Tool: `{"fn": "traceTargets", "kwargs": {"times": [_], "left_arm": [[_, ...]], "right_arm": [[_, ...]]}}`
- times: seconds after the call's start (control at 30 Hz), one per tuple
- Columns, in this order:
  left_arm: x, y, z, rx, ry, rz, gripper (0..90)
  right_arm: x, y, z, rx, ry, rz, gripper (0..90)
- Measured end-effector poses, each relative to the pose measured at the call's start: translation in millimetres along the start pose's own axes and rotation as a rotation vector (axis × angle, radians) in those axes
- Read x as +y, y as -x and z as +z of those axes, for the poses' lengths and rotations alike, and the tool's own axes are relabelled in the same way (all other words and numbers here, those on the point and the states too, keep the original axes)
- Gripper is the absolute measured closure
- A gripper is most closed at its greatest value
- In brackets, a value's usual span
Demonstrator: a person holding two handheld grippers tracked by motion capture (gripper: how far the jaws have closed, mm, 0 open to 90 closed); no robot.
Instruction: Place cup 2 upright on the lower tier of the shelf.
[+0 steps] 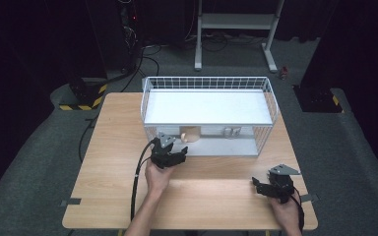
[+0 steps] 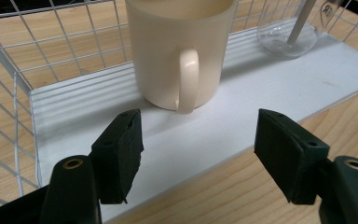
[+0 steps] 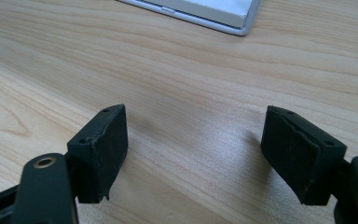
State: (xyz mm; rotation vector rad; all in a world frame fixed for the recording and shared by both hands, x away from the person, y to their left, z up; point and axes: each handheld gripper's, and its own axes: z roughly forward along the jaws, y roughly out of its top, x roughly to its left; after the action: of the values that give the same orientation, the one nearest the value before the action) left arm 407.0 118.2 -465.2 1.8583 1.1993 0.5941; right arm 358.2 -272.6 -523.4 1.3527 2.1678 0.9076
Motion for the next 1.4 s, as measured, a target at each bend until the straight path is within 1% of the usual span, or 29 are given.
{"fn": "traceTargets", "kwargs": {"times": [0.07, 0.1, 0.17, 0.27, 0.33, 0.43, 0.5, 0.53, 0.57, 0.7, 0.8, 0.83, 0.93, 0.97, 1.1, 1.17, 1.23, 1.3, 1.4], "left_arm": [[-1.0, -0.8, -3.7, -0.005, 0.015, -0.004, 32.1], [-1.6, -1.0, -4.7, -0.010, 0.020, -0.012, 31.8], [-2.7, -1.5, -8.1, -0.019, 0.025, -0.012, 31.1], [-3.8, -2.0, -12.8, -0.024, 0.032, -0.001, 30.2], [-5.2, -2.7, -15.3, -0.036, 0.034, -0.009, 29.4], [-5.8, -3.1, -16.9, -0.036, 0.033, -0.003, 28.2], [-6.4, -3.4, -18.3, -0.038, 0.038, -0.007, 27.2], [-7.3, -3.8, -20.2, -0.046, 0.040, -0.015, 26.4], [-7.8, -4.4, -21.9, -0.045, 0.042, -0.007, 26.1], [-9.2, -5.1, -25.8, -0.047, 0.044, -0.001, 25.3], [-10.6, -5.7, -29.3, -0.056, 0.053, -0.015, 24.0], [-10.5, -6.2, -30.3, -0.054, 0.054, -0.007, 23.7], [-11.8, -7.3, -32.7, -0.057, 0.060, -0.006, 23.4], [-13.0, -7.2, -33.5, -0.059, 0.058, -0.010, 23.2], [-15.8, -8.4, -37.9, -0.058, 0.050, 0.001, 22.3], [-17.6, -10.4, -40.4, -0.057, 0.055, -0.009, 21.9], [-21.0, -13.9, -44.4, -0.063, 0.062, -0.030, 21.4], [-21.9, -14.8, -45.6, -0.061, 0.065, -0.032, 21.2], [-24.9, -19.0, -50.3, -0.059, 0.071, -0.047, 20.7]], "right_arm": [[0.0, 0.0, 0.0, 0.000, 0.000, 0.000, 22.8], [0.0, -0.1, -0.1, 0.000, -0.001, 0.002, 22.9], [0.0, 0.0, 0.0, 0.000, 0.000, 0.000, 22.8], [0.0, 0.0, 0.0, 0.000, 0.000, 0.000, 22.9], [0.0, 0.0, 0.0, 0.000, 0.000, 0.000, 22.9], [0.0, 0.0, 0.0, 0.000, 0.000, 0.000, 22.9], [0.0, -0.2, -0.1, -0.001, -0.001, 0.002, 22.9], [0.0, 0.0, 0.0, 0.000, 0.000, 0.001, 22.8], [0.0, 0.0, 0.0, 0.000, 0.000, 0.000, 22.9], [0.0, -0.1, -0.1, -0.001, -0.001, 0.002, 22.9], [0.0, -0.1, 0.1, -0.001, 0.000, 0.001, 22.9], [0.0, 0.0, 0.0, 0.000, 0.000, 0.000, 22.8], [0.0, 0.0, 0.0, 0.000, 0.000, 0.000, 22.8], [0.0, -0.1, 0.1, 0.000, 0.000, 0.001, 22.8], [0.0, -0.2, -0.1, -0.001, -0.002, 0.003, 22.8], [0.0, -0.1, 0.0, 0.000, 0.000, 0.001, 22.8], [0.0, 0.0, 0.1, -0.001, 0.000, 0.001, 22.8], [0.0, 0.0, 0.0, 0.000, 0.000, 0.000, 22.9], [0.0, 0.0, 0.0, 0.000, 0.000, 0.000, 22.8]]}}
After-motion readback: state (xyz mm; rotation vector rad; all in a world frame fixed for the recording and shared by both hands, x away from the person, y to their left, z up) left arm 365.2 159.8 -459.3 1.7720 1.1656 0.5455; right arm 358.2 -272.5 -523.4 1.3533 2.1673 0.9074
